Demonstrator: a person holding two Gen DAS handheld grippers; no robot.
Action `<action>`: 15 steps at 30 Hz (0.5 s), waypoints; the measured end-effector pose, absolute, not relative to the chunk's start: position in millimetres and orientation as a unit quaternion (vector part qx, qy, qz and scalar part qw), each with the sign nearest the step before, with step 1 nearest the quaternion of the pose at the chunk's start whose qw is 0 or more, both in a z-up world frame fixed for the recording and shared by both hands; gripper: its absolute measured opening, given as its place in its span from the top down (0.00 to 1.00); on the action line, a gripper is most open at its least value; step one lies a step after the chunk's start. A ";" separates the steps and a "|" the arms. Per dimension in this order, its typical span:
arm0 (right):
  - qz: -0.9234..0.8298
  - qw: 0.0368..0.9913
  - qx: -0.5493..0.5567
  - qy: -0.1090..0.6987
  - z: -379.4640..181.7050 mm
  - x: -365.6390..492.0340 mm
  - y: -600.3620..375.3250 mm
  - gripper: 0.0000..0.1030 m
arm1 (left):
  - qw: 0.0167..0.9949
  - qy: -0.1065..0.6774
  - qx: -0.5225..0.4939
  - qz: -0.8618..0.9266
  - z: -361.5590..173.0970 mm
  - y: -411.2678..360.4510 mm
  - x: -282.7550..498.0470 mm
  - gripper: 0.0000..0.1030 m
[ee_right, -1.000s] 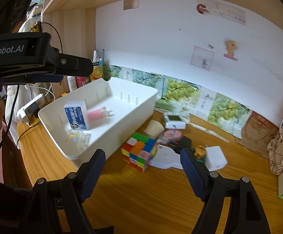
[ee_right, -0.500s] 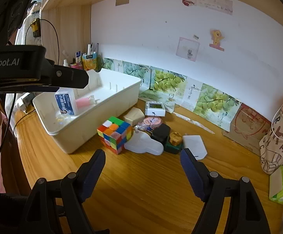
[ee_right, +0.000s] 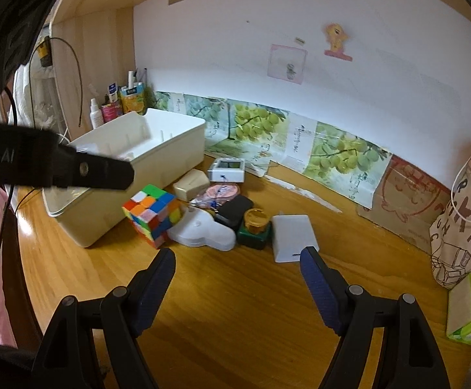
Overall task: Organize rigid objects
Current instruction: 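Move both open tools back toward the objects beside the tray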
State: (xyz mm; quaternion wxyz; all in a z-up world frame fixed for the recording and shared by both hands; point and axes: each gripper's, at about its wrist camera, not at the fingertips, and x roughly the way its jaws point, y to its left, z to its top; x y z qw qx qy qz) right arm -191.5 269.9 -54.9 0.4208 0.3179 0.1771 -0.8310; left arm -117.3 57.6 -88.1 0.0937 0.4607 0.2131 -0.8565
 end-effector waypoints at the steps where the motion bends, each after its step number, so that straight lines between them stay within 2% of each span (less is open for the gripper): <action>1: -0.832 0.419 0.319 0.175 -57.0 -196.2 270.6 0.23 | 0.093 0.216 0.469 -0.852 -91.3 60.1 -122.1 0.23; 15: -0.834 0.398 0.351 0.153 -99.5 -269.2 277.3 0.23 | 0.090 0.292 0.523 -0.796 -129.6 75.5 -194.1 0.23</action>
